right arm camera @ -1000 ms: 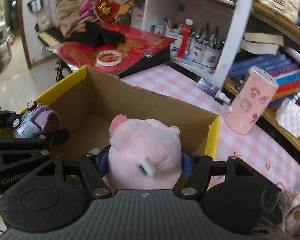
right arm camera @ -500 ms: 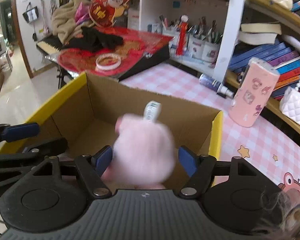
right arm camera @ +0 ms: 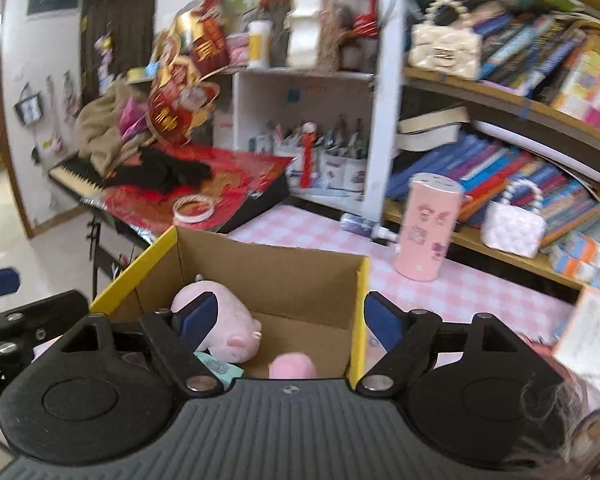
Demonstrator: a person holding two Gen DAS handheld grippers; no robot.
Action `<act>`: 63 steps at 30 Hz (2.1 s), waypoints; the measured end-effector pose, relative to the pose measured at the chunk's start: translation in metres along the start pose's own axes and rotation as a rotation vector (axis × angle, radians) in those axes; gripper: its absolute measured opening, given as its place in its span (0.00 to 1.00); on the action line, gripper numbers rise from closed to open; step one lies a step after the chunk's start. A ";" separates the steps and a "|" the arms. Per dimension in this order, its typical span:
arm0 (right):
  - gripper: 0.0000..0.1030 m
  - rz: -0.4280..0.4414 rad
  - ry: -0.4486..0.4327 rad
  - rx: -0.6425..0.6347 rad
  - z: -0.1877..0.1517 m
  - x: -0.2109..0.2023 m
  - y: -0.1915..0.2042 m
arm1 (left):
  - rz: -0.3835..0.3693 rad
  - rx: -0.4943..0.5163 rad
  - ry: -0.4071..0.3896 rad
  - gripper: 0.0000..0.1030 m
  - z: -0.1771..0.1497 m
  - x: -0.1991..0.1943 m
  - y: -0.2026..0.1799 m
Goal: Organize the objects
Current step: 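Withdraw both grippers from the box toward the table, then grasp the black binder clip with the left gripper while the right gripper grasps the yellow tape roll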
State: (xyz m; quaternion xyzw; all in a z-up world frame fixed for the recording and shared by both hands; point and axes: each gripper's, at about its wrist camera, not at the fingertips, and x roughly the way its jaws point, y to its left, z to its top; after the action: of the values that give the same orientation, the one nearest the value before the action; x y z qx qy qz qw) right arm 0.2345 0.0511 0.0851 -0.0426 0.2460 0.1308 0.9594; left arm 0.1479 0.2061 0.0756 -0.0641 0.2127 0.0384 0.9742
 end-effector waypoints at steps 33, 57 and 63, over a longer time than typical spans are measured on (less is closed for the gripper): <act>0.85 -0.327 0.190 0.275 -0.176 -0.171 0.030 | -0.129 0.120 0.198 0.92 -0.115 -0.100 -0.010; 0.87 -0.532 0.226 0.429 -0.207 -0.211 -0.035 | -0.309 0.253 0.270 0.97 -0.125 -0.088 -0.094; 0.87 -0.525 0.238 0.417 -0.205 -0.202 -0.059 | -0.306 0.244 0.282 0.97 -0.120 -0.073 -0.119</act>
State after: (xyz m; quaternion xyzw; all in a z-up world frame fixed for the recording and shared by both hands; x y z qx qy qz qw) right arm -0.0146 -0.0822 0.0045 0.0773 0.3581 -0.1789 0.9131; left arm 0.0445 0.0684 0.0112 0.0179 0.3375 -0.1449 0.9299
